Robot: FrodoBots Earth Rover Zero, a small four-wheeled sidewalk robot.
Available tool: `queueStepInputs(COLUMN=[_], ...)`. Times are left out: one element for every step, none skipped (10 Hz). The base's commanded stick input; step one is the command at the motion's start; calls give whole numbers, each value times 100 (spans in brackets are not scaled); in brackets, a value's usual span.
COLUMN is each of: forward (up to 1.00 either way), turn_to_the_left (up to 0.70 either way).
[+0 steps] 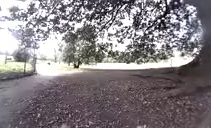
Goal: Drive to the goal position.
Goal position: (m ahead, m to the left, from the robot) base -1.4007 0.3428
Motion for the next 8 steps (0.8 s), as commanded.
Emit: queueStepInputs(forward=[70, 70, 70, 70, 70, 70, 70, 70], turn_to_the_left=[1, 1, 1, 1, 1, 1, 1, 5])
